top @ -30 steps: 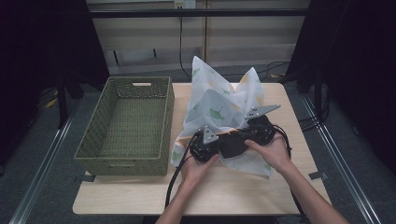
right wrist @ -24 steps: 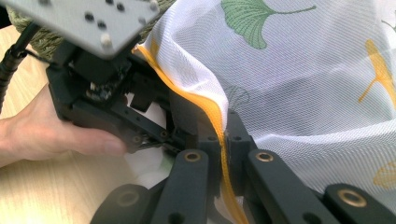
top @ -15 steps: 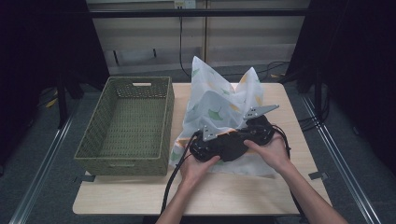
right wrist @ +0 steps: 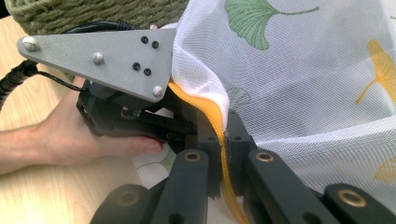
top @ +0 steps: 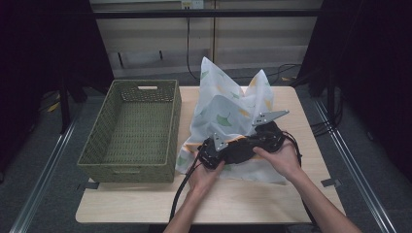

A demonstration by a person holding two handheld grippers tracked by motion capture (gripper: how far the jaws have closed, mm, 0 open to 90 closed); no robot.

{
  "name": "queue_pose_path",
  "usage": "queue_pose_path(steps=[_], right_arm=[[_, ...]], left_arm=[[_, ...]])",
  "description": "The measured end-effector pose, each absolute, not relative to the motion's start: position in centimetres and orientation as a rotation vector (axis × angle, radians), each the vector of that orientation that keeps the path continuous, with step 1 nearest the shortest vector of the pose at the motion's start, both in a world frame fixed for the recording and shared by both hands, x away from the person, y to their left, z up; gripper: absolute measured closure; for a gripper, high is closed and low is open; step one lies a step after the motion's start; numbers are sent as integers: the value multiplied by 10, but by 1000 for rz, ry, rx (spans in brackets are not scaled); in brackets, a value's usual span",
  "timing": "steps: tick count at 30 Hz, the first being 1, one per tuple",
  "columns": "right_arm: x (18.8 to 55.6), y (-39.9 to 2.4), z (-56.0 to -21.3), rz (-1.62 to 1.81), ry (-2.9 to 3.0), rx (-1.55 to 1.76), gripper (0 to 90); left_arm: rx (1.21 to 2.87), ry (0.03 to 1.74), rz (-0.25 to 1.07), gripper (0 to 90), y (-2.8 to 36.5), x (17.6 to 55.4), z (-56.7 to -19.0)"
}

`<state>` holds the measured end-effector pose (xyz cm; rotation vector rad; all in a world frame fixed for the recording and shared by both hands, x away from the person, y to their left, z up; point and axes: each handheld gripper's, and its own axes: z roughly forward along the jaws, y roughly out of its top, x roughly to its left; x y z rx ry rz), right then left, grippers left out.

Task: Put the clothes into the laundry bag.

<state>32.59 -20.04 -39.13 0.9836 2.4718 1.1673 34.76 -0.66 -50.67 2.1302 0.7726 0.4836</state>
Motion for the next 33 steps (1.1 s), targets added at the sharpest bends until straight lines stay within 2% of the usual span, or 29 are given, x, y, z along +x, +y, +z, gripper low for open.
queue_pose_path(steps=[3, 4, 7, 8, 17, 18, 22, 25, 28, 32, 33], right_arm=[[327, -200, -389, 1176, 2472, 979, 890], [328, -200, -384, 1196, 2457, 971, 890], [330, -199, -375, 1235, 2437, 958, 890], [330, -195, -362, 1262, 2411, 938, 891], [325, -182, -304, 1362, 2332, 825, 892], [323, -180, -283, 1394, 2297, 788, 892], [317, -177, -258, 1421, 2261, 765, 893], [317, -177, -264, 1388, 2301, 792, 893], [319, -183, -298, 1296, 2368, 853, 893], [311, -190, -340, 1220, 2440, 906, 893], [311, -190, -340, 1220, 2440, 906, 893]], left_arm=[[2082, 758, 484, 877, -3, 345, -497], [2005, 750, 464, 878, 1, 344, -486], [1981, 732, 481, 879, 1, 344, -469], [1942, 714, 506, 879, -1, 344, -453], [1756, 741, 480, 879, 2, 358, -394], [1743, 742, 502, 879, 2, 358, -384], [1717, 726, 563, 879, -3, 355, -368], [1733, 734, 551, 878, -2, 354, -382], [1795, 747, 557, 877, -2, 350, -418], [1877, 751, 571, 875, 3, 346, -448], [1877, 751, 571, 875, 3, 346, -448]])
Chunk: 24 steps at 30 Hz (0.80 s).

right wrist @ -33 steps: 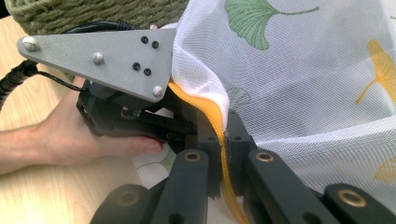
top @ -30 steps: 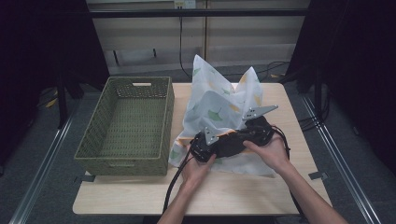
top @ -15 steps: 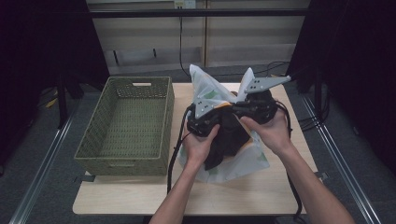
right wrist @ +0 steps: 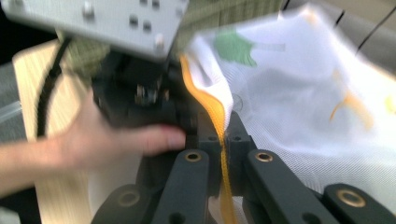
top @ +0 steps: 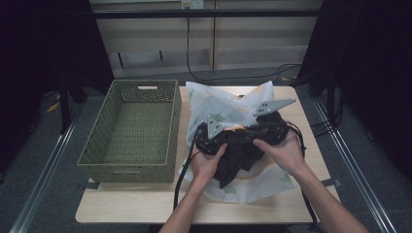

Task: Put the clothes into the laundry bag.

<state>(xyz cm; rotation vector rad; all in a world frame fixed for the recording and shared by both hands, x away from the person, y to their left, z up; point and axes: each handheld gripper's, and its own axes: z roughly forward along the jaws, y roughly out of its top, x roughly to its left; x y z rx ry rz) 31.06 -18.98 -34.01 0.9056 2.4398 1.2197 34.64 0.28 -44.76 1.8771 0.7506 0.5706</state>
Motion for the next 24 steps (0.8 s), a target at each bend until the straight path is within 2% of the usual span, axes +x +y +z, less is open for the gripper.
queue_pose_path(steps=[1, 5, 13, 14, 15, 21, 24], right_arm=[[305, -192, -358, 1205, 2478, 924, 893], [305, -190, -384, 1164, 2546, 949, 892], [309, -193, -412, 1115, 2608, 989, 892], [309, -193, -416, 1106, 2623, 982, 892], [309, -192, -421, 1077, 2628, 994, 892], [313, -195, -420, 1117, 2609, 985, 892], [313, -196, -418, 1122, 2599, 987, 891]], left_arm=[[1908, 761, 535, 875, 7, 348, -461], [1975, 789, 507, 872, 5, 349, -481], [2018, 795, 490, 856, 9, 350, -499], [2017, 800, 482, 809, 9, 349, -499], [2019, 785, 481, 712, 12, 346, -497], [1974, 766, 501, 407, 23, 322, -492], [1975, 760, 518, 359, 30, 310, -490]])
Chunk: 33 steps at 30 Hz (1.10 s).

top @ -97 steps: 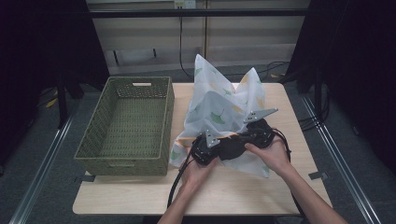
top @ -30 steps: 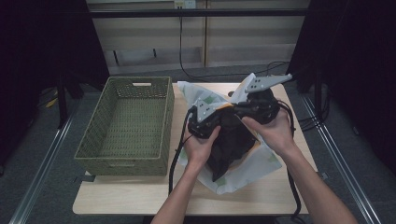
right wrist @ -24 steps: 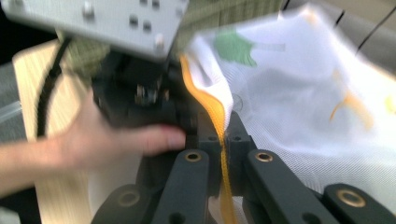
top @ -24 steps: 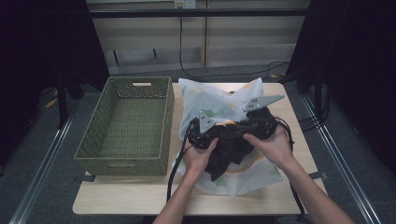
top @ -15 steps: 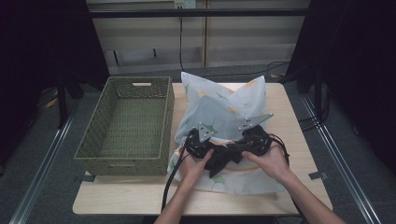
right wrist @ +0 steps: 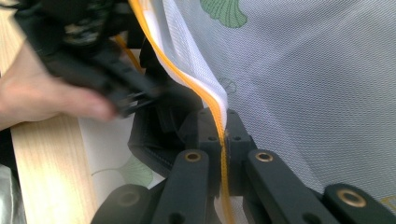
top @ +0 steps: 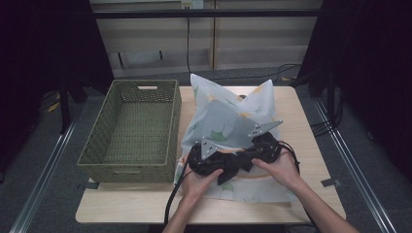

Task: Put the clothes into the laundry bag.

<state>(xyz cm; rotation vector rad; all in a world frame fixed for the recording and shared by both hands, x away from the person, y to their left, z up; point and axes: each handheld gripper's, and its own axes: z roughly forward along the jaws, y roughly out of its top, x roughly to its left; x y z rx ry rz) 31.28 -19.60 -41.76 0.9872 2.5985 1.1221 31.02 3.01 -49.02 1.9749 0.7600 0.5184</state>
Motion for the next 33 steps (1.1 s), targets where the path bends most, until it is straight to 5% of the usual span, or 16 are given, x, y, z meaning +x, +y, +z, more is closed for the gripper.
queue_pose_path(steps=[15, 26, 28, 33], right_arm=[[314, -197, -414, 1133, 2592, 986, 890], [314, -195, -413, 1132, 2602, 977, 890], [313, -195, -412, 1126, 2593, 979, 890], [313, -196, -412, 1135, 2594, 974, 890]], left_arm=[[2047, 652, 383, 288, 45, 274, -498], [2206, 570, 438, 204, 14, 280, -507], [2237, 576, 455, 251, 11, 283, -507], [2208, 636, 408, 627, 18, 298, -501]])
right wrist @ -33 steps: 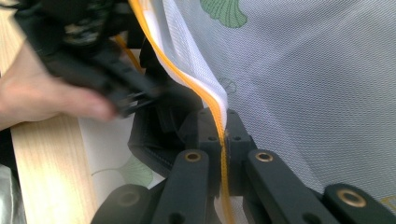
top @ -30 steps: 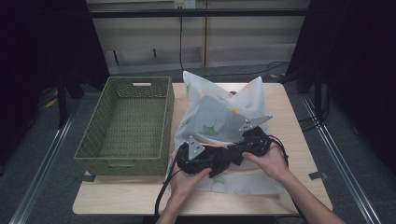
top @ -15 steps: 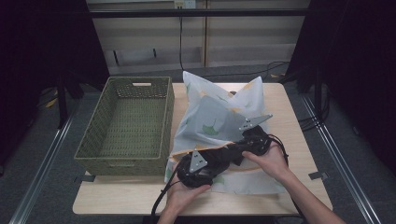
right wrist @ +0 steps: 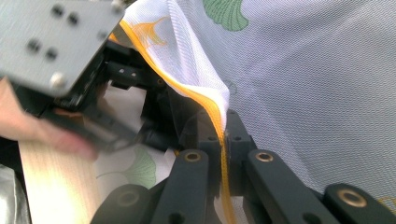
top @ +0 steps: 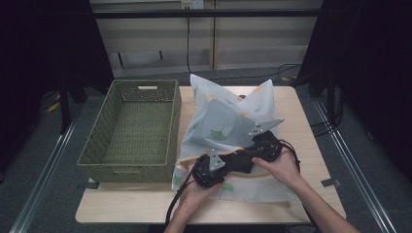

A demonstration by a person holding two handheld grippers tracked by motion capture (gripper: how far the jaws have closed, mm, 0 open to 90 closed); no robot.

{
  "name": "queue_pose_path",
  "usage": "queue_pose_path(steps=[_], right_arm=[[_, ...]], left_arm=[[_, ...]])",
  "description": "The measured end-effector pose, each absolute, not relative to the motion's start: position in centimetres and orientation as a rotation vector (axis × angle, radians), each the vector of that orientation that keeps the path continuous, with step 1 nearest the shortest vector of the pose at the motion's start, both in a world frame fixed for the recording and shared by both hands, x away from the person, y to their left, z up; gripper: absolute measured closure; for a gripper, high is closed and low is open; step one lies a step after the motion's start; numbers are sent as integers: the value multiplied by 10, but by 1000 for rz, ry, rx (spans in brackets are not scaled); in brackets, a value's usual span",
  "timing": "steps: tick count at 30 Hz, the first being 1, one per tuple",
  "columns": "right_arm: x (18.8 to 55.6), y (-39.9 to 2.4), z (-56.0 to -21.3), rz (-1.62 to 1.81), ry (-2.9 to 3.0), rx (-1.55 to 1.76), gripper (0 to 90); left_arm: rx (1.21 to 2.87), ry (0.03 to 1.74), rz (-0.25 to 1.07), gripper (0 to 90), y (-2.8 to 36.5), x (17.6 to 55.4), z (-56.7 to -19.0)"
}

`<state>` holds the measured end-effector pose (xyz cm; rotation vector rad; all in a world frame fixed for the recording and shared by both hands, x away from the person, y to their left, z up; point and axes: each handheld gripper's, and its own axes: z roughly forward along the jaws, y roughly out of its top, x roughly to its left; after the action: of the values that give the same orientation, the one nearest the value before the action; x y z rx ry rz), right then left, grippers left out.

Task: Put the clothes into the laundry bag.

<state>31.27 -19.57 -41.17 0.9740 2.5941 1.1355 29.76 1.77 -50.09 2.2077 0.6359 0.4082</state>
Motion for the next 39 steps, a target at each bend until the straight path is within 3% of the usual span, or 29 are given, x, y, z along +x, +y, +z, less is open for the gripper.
queue_pose_path(steps=[2, 6, 11, 19, 31, 39], right_arm=[[313, -195, -411, 1142, 2593, 971, 890], [312, -194, -409, 1135, 2591, 966, 890], [313, -193, -404, 1161, 2587, 963, 892], [303, -171, -361, 1270, 2547, 832, 892], [294, -169, -307, 1400, 2439, 744, 893], [295, -175, -345, 1349, 2529, 820, 893]], left_arm=[[2195, 645, 397, 775, 18, 304, -501], [2198, 673, 402, 871, 13, 309, -499], [2136, 680, 404, 879, 12, 320, -495], [1929, 720, 512, 880, 2, 332, -469], [1773, 730, 602, 880, 3, 349, -410], [1866, 801, 550, 878, -1, 356, -459]])
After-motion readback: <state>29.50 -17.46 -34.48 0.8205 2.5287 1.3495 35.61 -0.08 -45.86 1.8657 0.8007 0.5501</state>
